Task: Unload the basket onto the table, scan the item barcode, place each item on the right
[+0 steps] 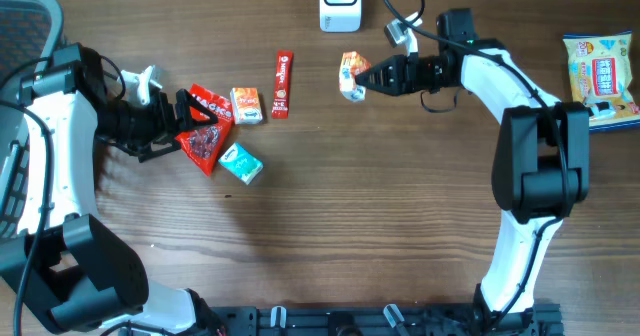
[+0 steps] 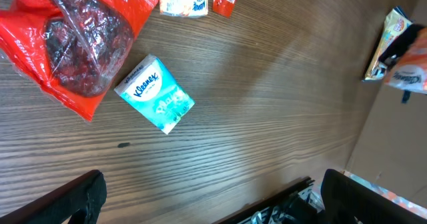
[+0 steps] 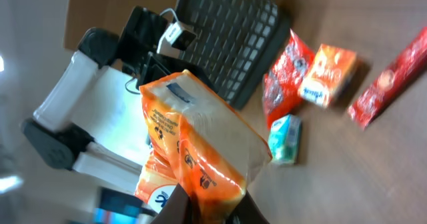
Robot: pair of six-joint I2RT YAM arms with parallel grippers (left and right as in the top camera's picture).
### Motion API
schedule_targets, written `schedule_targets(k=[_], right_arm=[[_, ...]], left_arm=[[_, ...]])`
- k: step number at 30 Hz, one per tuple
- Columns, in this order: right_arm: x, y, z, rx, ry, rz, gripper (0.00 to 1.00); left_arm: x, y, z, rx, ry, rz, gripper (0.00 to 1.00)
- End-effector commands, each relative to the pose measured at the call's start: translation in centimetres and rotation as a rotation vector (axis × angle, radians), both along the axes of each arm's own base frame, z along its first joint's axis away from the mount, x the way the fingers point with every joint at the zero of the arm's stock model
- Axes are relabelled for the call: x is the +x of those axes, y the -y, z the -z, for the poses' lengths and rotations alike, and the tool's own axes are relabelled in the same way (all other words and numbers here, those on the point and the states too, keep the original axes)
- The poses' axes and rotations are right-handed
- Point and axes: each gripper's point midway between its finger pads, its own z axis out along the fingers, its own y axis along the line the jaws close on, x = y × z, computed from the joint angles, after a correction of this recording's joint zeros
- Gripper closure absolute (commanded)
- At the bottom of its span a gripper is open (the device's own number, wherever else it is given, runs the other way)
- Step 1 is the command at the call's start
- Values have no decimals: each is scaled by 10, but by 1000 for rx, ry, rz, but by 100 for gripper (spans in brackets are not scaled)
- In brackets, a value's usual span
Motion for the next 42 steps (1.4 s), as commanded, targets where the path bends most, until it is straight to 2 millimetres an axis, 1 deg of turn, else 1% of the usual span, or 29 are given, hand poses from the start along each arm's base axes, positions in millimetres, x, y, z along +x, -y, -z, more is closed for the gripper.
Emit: schedule_targets(k=[1,7,17,22,42], right_arm=[[-2,-1,-26,81,191,-25,96],[3,-8,-31,93,312,-45,96],[22,-11,-51,79,315,-66,96],[27,-12,-61,72,309,-71,96],[27,-13,-62,71,308,-74,96]], left_arm=[[0,0,-3,6,21,12,0],[0,0,-3,6,21,12,0],[0,0,-4,6,22,12,0],[0,0,-3,6,21,12,0],[0,0,-3,6,21,12,0]])
